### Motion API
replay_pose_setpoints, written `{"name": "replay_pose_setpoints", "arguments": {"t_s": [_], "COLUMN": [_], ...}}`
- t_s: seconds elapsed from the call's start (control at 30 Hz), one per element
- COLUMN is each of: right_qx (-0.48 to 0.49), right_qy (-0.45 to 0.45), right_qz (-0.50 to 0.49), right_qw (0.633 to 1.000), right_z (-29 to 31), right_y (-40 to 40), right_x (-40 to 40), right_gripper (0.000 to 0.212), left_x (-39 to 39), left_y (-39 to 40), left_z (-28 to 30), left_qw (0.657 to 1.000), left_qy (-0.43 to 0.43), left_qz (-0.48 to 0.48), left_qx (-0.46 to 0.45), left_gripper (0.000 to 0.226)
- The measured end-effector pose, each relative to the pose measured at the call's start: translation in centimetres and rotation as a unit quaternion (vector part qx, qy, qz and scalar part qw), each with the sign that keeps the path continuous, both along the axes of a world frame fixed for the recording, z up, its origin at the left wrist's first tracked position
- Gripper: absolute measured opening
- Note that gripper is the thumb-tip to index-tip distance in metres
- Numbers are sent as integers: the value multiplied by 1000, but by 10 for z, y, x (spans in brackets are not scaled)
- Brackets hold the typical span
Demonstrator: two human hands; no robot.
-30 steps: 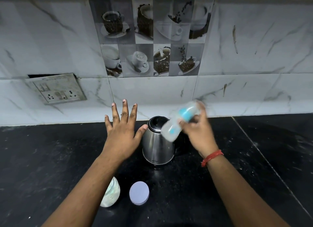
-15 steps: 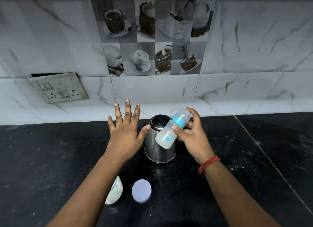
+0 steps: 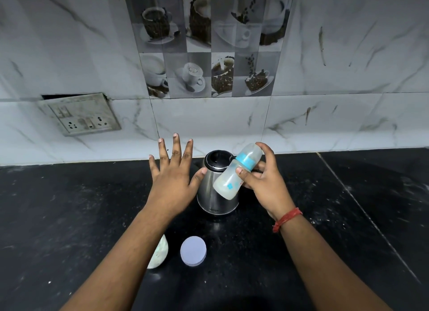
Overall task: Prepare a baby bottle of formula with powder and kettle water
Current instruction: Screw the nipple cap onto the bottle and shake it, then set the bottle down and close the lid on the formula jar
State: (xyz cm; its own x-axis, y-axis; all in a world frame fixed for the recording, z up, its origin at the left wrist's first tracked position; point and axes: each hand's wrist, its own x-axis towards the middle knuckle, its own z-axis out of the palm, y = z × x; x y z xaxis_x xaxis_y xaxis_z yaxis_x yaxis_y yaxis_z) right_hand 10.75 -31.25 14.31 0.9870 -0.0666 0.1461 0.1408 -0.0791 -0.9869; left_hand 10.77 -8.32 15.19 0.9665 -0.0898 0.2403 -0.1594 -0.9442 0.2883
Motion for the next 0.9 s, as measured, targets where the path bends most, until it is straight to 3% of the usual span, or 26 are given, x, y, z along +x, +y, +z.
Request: {"name": "replay_pose_setpoints", "arguments": {"t_s": [0.17,0.37,0.7,0.9], "right_qx": [-13,-95,-231,-273], "right_qy": [20,68,57,75], "right_qz": [-7,-19,-24,-13], "right_qw": [1000,993,971,959], "right_z": [-18,-49,-100,-122], "right_y": [-3,-12,-20,-21], "right_x": [-13,-31,-55,-63], "right_gripper": [82,92,60,65], "left_x": [-12,-32,-64,-73], "left_y": [-4,-10,-24,-29], "left_z": [-20,-61,-106,-117], "left_qw": [1000,998,988,984], "left_qy": [19,62,131,148], "left_qz": [-5,-17,-45,-54], "left_qx": [4,24,74,78], "left_gripper": [81,89,89,89]}}
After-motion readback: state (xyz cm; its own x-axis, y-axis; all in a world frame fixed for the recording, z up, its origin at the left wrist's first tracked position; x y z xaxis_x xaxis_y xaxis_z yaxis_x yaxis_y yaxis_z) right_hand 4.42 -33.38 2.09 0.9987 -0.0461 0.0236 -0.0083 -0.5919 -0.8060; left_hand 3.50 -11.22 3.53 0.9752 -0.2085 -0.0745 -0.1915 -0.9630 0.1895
